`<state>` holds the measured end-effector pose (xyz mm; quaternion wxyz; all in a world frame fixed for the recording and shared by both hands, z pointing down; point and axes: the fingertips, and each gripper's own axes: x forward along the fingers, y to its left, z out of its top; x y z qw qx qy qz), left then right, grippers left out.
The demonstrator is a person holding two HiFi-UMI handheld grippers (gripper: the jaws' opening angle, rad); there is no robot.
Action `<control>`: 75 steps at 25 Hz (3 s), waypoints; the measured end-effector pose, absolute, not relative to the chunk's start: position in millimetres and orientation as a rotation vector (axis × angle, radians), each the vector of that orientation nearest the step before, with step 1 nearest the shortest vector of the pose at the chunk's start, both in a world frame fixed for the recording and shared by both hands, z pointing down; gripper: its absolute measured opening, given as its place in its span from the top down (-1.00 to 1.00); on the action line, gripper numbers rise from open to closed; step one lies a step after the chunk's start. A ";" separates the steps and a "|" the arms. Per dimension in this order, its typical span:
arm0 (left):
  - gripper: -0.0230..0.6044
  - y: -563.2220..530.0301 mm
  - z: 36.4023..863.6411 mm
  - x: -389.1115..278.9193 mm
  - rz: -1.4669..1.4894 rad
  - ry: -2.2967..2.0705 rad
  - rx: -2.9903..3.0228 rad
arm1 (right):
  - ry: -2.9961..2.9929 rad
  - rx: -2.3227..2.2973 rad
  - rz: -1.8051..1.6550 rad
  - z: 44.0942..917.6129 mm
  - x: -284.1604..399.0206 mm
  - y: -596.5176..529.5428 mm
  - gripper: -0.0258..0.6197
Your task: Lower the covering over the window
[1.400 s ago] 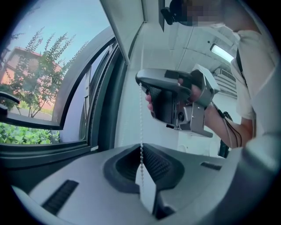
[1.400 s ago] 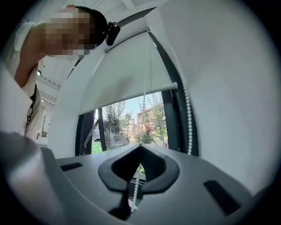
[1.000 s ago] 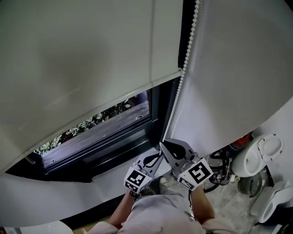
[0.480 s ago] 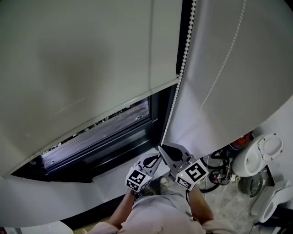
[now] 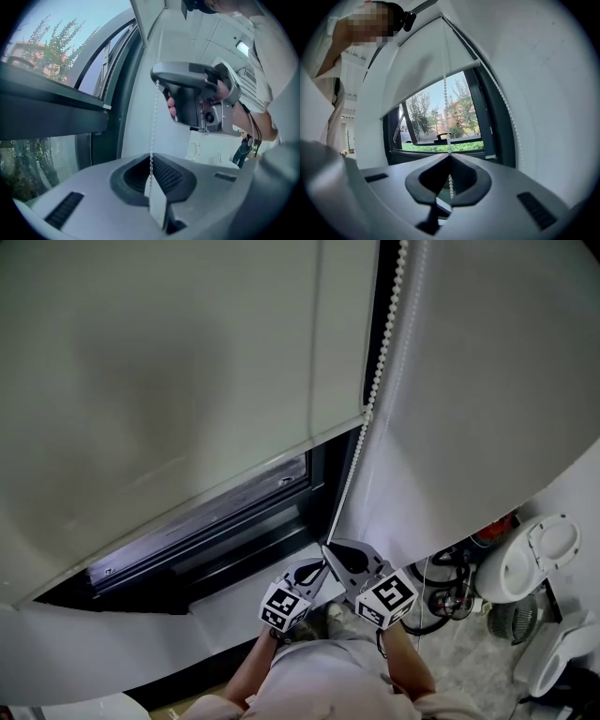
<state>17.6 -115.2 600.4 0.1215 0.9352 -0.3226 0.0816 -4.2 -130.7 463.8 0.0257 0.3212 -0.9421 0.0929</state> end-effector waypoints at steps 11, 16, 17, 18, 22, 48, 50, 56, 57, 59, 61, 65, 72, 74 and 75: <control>0.85 -107.7 632.8 18.5 0.324 -0.934 2.682 | -2.861 0.997 0.376 502.3 -2.3 -127.1 0.93; 0.85 -105.3 618.4 6.3 0.267 -0.967 2.662 | -2.832 0.991 0.401 518.3 0.2 -125.8 0.93; 0.83 -105.2 612.0 3.3 0.252 -0.973 2.663 | -2.830 0.991 0.408 521.0 1.5 -125.5 0.93; 0.80 -105.2 604.6 0.3 0.238 -0.978 2.668 | -2.832 0.992 0.415 523.0 2.9 -125.5 0.93; 0.68 -104.6 566.6 -10.2 0.180 -0.982 2.714 | -2.839 1.007 0.423 524.1 7.7 -128.5 0.93; 0.56 -137.7 331.6 14.0 -0.151 -1.002 3.122 | -2.840 0.967 0.392 522.5 -2.7 -118.2 0.93; 0.61 -140.4 324.1 15.9 -0.166 -0.999 3.135 | -2.842 0.960 0.386 521.6 -5.5 -117.0 0.93; 0.86 -138.0 318.8 20.3 -0.195 -0.963 3.135 | -2.842 0.952 0.378 521.2 -9.0 -115.7 0.93; 0.86 -137.0 318.7 19.8 -0.209 -0.958 3.124 | -2.841 0.953 0.379 521.2 -8.8 -115.9 0.93; 0.86 -135.1 318.6 18.2 -0.237 -0.949 3.104 | -2.837 0.953 0.378 521.4 -8.5 -116.5 0.93; 0.86 -133.7 318.9 16.5 -0.261 -0.949 3.094 | -2.834 0.950 0.373 521.8 -9.0 -117.0 0.93; 0.86 -131.3 320.4 13.5 -0.271 -0.951 3.089 | -2.825 0.943 0.360 523.0 -11.3 -116.7 0.93; 0.86 -128.2 335.6 15.6 -0.249 -0.936 3.059 | -2.780 0.935 0.394 538.7 -10.0 -113.5 0.93; 0.86 -128.3 335.7 13.8 -0.253 -0.948 3.055 | -2.778 0.940 0.386 538.1 -9.6 -115.1 0.93; 0.86 -128.4 336.7 13.3 -0.240 -0.954 3.062 | -2.770 0.940 0.380 538.8 -9.7 -115.5 0.93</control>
